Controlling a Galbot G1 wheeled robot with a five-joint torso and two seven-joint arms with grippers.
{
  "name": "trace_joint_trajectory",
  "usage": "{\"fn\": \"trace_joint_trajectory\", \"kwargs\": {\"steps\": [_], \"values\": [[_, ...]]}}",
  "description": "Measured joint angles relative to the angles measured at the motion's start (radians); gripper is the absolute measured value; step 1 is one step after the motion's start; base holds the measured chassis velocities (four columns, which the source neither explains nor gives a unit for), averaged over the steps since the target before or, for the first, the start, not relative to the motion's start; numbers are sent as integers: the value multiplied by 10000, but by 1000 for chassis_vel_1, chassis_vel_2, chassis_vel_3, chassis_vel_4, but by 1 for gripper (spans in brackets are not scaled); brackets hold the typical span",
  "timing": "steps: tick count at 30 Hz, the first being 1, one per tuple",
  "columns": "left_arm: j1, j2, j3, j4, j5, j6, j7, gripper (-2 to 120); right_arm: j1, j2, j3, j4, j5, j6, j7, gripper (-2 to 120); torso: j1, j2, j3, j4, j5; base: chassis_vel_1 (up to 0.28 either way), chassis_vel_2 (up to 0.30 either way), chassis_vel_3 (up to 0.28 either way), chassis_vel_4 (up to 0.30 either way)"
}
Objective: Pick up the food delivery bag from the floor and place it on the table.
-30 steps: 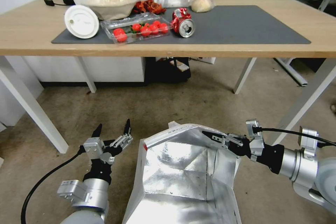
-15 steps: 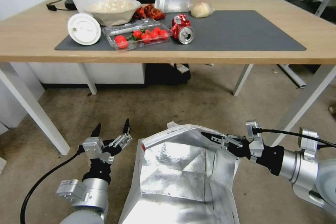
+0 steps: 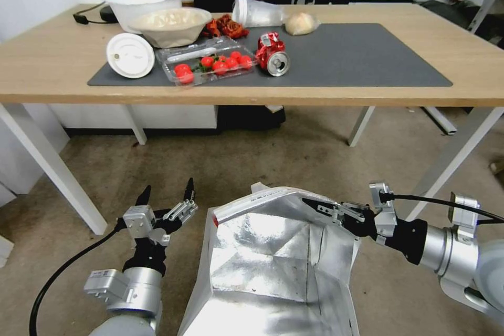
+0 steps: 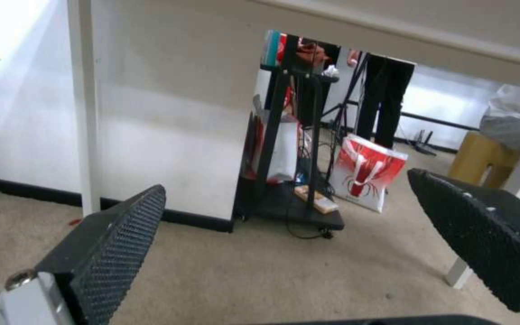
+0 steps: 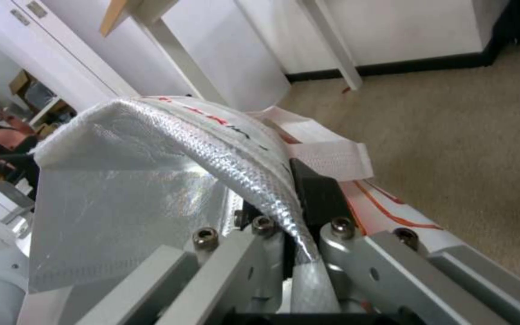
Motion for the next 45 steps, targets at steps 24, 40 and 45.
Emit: {"fn": "trace_joint_trajectory", "kwargs": {"steps": [24, 40, 45], "values": [[24, -2, 8, -62, 4, 74, -14, 100, -166, 87, 148, 12, -150, -7, -91, 0, 266, 948, 684, 0, 0, 0, 0, 0, 0], [23, -1, 27, -84, 7, 81, -53, 100, -217, 69, 204, 11, -186, -7, -107, 0, 476, 1584, 1109, 0, 1, 0, 0, 0, 0], [30, 3, 51, -96, -18, 115, -63, 100, -225, 87, 197, 10, -202, -7, -123, 0, 539, 1787, 1251, -1, 0, 0, 0, 0, 0]]}}
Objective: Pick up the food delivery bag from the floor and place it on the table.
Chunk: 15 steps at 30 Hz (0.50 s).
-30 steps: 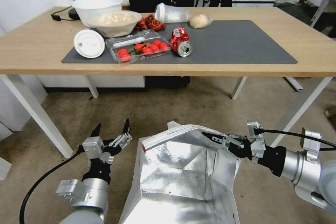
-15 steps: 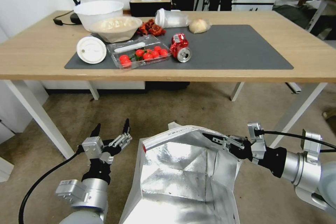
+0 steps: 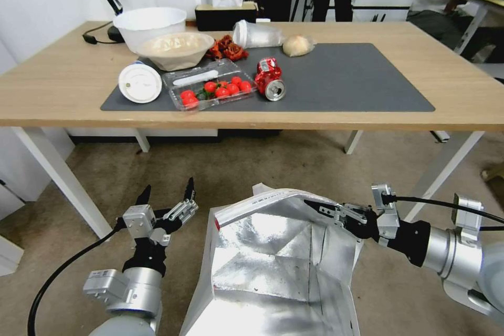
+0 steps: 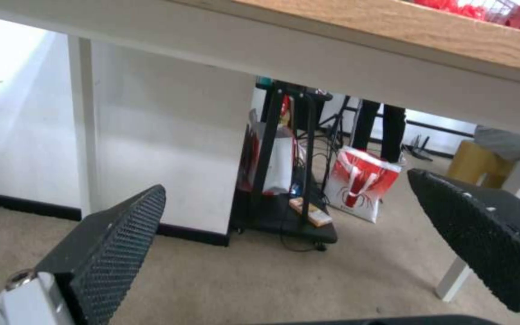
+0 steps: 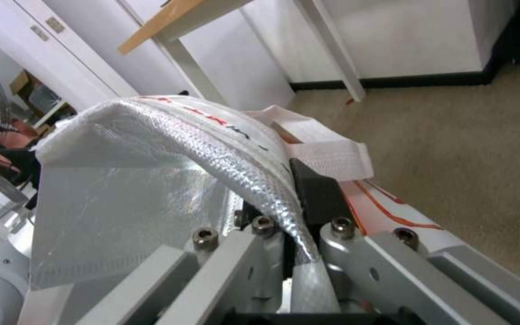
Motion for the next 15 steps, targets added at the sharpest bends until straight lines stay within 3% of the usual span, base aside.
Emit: {"fn": "trace_joint_trajectory", "kwargs": {"steps": [15], "values": [[-15, 44, -3, 13, -26, 10, -41, 100, 2, 91, -75, -34, -68, 6, -48, 0, 223, 595, 370, -2, 0, 0, 0, 0, 0]]}}
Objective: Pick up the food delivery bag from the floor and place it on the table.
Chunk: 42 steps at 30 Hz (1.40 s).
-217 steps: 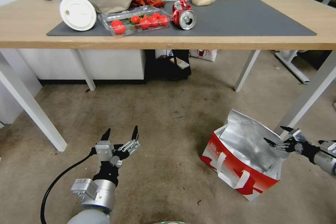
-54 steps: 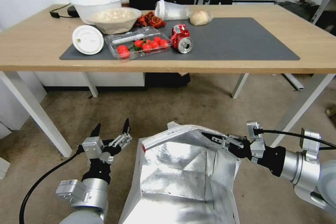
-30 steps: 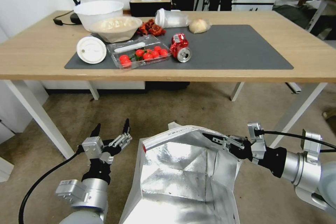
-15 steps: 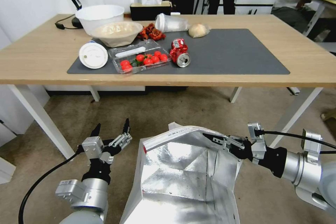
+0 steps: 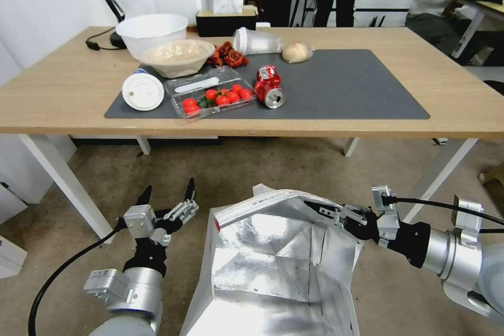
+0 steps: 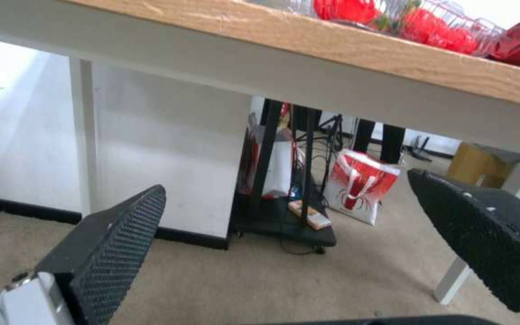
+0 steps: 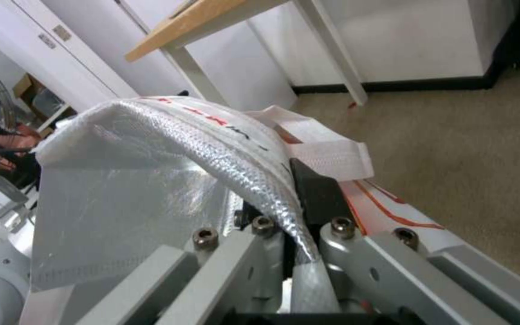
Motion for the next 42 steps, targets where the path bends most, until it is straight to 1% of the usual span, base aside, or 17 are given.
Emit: {"fn": "trace_joint_trajectory", "kwargs": {"steps": [2, 11, 13, 18, 24, 30, 42], "values": [[-13, 4, -2, 9, -20, -5, -3, 100, 8, 5, -10, 0, -10, 0, -3, 0, 44, 121, 81, 2, 0, 0, 0, 0, 0], [-32, 12, 7, 50, -45, -13, -9, 100, 10, 35, -18, -1, -48, 5, -17, 0, 161, 438, 281, 3, 0, 0, 0, 0, 0], [-40, 16, 9, 56, -45, -13, -20, 100, 5, 53, -25, -3, -81, 8, -32, 0, 207, 576, 372, 3, 0, 0, 0, 0, 0], [-45, 17, 9, 59, -45, -13, -22, 100, 5, 61, -44, -4, -89, 9, -36, 0, 267, 721, 459, 3, 0, 0, 0, 0, 0], [-46, 23, 11, 66, -45, -13, -29, 100, 34, 74, -119, -7, -119, 10, -37, 0, 372, 1020, 650, 3, 0, 0, 0, 0, 0], [-51, 18, 17, 75, -45, -18, -28, 100, 50, 69, -123, -16, -123, 13, -38, 0, 448, 1215, 769, 3, 0, 0, 0, 0, 0], [-54, 23, 29, 79, -35, -21, -27, 100, 33, 76, -139, -51, -188, 21, -70, 0, 671, 1761, 1096, 3, 0, 0, 0, 0, 0]]}}
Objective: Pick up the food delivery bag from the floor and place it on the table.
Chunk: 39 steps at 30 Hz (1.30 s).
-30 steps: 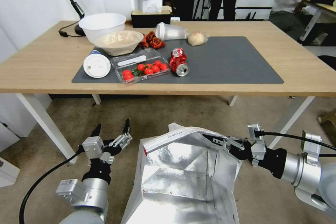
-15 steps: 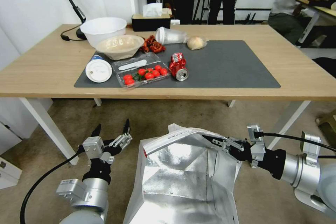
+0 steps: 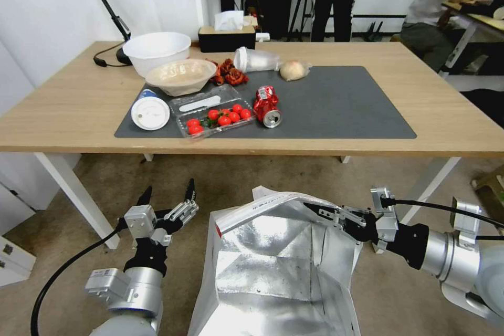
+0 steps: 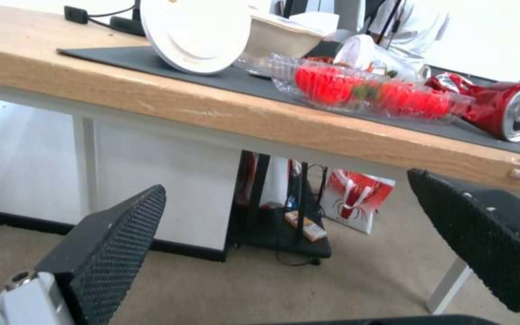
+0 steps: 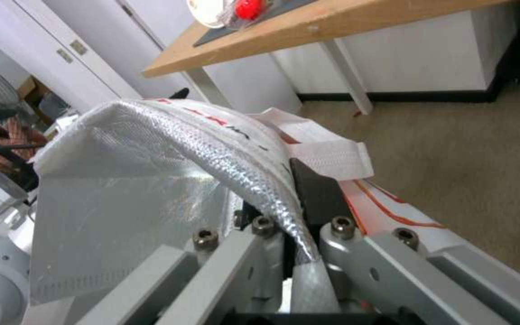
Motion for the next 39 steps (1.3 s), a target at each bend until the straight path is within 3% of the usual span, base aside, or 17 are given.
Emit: {"fn": "trace_joint_trajectory", "kwargs": {"steps": [39], "values": [[29, 52, -2, -75, -29, -41, -20, 100, -49, 86, -19, 25, -116, 0, -46, 0, 704, 1709, 1002, 0, -1, 0, 0, 0, 0]]}}
